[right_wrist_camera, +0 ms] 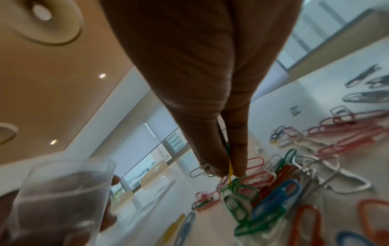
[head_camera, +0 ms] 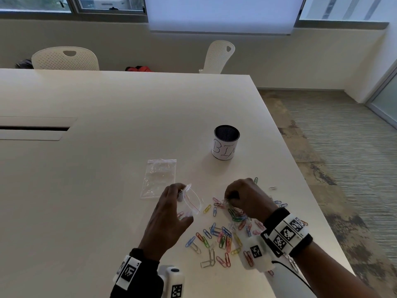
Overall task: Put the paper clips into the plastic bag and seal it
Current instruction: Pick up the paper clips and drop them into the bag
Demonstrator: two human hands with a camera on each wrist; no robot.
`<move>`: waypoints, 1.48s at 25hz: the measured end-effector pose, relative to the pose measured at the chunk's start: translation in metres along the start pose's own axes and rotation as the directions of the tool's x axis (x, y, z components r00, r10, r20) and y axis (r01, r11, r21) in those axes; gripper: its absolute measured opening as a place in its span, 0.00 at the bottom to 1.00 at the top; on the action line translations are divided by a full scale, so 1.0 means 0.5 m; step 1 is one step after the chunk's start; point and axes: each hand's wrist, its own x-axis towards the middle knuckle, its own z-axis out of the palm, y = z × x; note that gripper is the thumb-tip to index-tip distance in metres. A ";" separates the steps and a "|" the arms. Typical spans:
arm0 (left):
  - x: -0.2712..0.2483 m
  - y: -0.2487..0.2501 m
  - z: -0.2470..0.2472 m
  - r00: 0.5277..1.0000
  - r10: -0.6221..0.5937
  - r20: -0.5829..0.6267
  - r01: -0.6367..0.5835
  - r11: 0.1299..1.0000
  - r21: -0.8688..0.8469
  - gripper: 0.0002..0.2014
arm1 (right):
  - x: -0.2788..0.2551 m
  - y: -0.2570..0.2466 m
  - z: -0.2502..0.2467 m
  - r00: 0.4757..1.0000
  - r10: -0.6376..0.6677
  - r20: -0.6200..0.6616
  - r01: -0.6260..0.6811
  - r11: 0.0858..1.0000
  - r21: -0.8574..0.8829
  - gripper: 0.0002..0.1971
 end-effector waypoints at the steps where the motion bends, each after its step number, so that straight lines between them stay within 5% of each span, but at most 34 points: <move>1: 0.000 0.001 0.000 1.000 0.002 -0.002 -0.002 1.000 0.000 0.36 | -0.003 0.005 -0.004 0.999 0.037 -0.026 -0.034 0.995 0.091 0.04; 6: 0.002 -0.001 0.003 1.000 0.007 -0.007 -0.007 1.000 0.005 0.35 | -0.026 -0.022 -0.025 0.977 0.213 -0.016 -0.150 0.738 0.657 0.05; 10: 0.006 0.005 0.006 1.000 0.015 -0.007 -0.014 1.000 0.016 0.34 | -0.031 -0.087 -0.021 0.988 0.155 0.008 -0.095 0.562 0.822 0.08; 17: 0.001 0.010 0.005 1.000 0.021 0.000 -0.021 0.999 -0.028 0.32 | -0.017 -0.173 0.023 0.993 -0.046 -0.109 0.091 0.887 0.452 0.08; 27: 0.003 0.009 0.000 1.000 0.012 -0.015 -0.012 1.000 -0.016 0.33 | -0.023 -0.187 0.001 0.970 -0.169 -0.176 0.211 0.943 0.258 0.09; 37: -0.001 0.022 -0.014 0.999 0.020 -0.034 -0.022 0.999 -0.036 0.35 | 0.006 0.107 -0.088 0.933 0.246 -0.264 -0.273 0.959 -0.072 0.17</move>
